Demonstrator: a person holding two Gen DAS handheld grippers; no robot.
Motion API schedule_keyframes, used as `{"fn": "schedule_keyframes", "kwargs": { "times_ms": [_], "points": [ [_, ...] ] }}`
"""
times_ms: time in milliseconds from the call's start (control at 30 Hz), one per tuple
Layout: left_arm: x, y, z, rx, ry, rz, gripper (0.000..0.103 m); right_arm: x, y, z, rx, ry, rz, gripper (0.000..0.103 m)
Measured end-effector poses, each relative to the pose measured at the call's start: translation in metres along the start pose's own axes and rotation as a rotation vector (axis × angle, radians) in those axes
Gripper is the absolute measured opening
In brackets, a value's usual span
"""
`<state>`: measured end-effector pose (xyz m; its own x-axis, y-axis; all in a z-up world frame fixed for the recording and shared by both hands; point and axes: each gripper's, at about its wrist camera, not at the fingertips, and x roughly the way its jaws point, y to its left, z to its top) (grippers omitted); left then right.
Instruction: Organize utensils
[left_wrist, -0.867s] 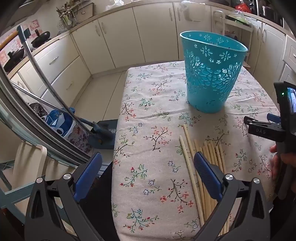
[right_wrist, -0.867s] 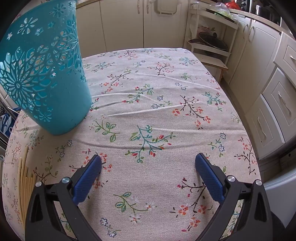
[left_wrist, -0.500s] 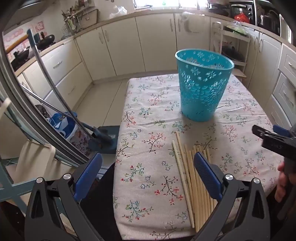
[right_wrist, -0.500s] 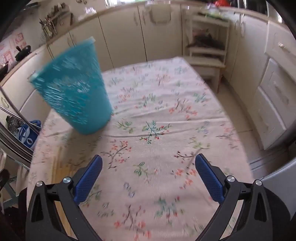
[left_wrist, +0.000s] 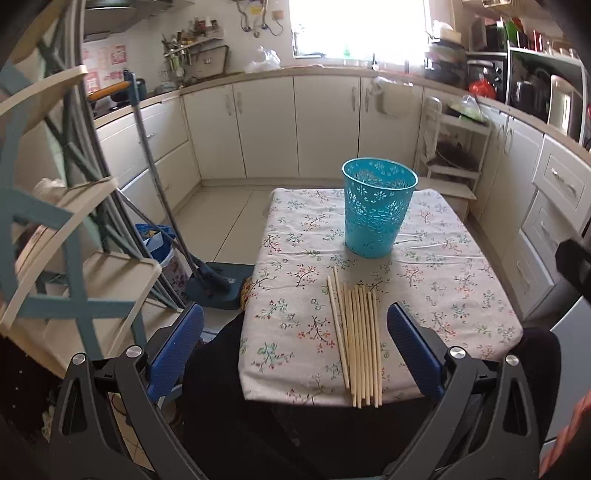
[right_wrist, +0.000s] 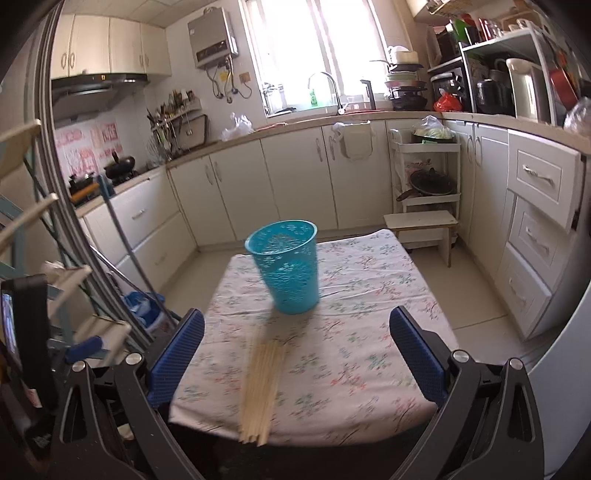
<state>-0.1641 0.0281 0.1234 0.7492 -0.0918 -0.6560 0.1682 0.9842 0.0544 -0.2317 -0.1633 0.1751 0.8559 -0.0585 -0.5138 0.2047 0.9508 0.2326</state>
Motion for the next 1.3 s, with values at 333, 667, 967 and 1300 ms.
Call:
{"fn": "schedule_keyframes", "kwargs": {
  "times_ms": [333, 667, 967, 1300],
  "points": [
    [-0.067, 0.006, -0.037, -0.009, -0.045, 0.004, 0.095, -0.059, 0.041, -0.018, -0.089, -0.074, 0.001, 0.096],
    [-0.095, 0.012, -0.037, -0.027, -0.089, -0.002, 0.095, -0.086, 0.05, -0.018, -0.111, -0.121, 0.032, 0.096],
    [-0.1, 0.022, -0.043, -0.069, -0.084, -0.014, 0.095, -0.097, 0.046, -0.021, -0.11, -0.142, 0.042, 0.096],
    [-0.104, 0.02, -0.046, -0.06, -0.1, -0.023, 0.095, -0.098, 0.048, -0.023, -0.112, -0.142, 0.052, 0.096]
  ]
}}
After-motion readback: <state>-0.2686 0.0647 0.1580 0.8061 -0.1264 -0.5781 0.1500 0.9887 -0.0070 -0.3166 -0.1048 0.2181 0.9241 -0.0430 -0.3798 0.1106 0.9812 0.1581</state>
